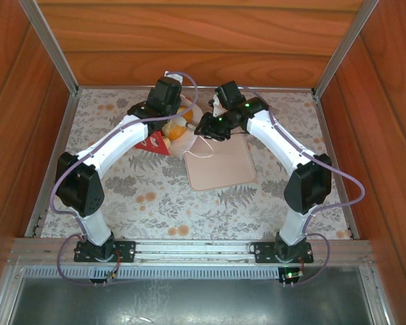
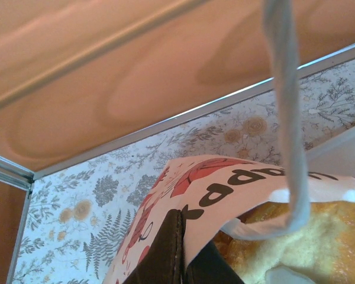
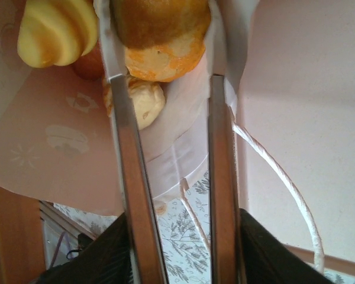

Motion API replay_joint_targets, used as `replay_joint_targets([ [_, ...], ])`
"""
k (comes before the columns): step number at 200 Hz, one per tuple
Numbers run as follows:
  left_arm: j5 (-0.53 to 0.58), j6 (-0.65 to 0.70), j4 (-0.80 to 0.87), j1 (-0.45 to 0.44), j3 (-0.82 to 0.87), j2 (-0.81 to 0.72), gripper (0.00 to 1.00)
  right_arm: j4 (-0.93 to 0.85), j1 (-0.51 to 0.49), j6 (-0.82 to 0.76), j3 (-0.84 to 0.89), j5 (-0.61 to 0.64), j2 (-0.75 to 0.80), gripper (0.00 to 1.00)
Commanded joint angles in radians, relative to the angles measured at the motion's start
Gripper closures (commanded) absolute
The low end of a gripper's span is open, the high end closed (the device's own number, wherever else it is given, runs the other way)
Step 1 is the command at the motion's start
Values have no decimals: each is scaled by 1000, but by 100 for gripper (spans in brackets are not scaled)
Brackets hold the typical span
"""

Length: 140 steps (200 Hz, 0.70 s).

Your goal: Take the fake bread out of the paper bag

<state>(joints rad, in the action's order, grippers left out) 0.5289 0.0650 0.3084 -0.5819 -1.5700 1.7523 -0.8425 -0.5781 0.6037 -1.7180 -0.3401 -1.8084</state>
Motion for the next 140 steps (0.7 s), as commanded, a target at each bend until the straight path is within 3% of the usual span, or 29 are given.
replay_joint_targets([
  [1,-13,-34,-43,-4,-16,-6,100,-11,-20,-29,-51,32,-15,65],
  [69,47,-42,-44,-5,-18,26,100,-58,-48,-50,-88,41,43,86],
  [140,119,-49,-43,-4,-16,34,100,-84,-49,-42,-69,83,135,89],
])
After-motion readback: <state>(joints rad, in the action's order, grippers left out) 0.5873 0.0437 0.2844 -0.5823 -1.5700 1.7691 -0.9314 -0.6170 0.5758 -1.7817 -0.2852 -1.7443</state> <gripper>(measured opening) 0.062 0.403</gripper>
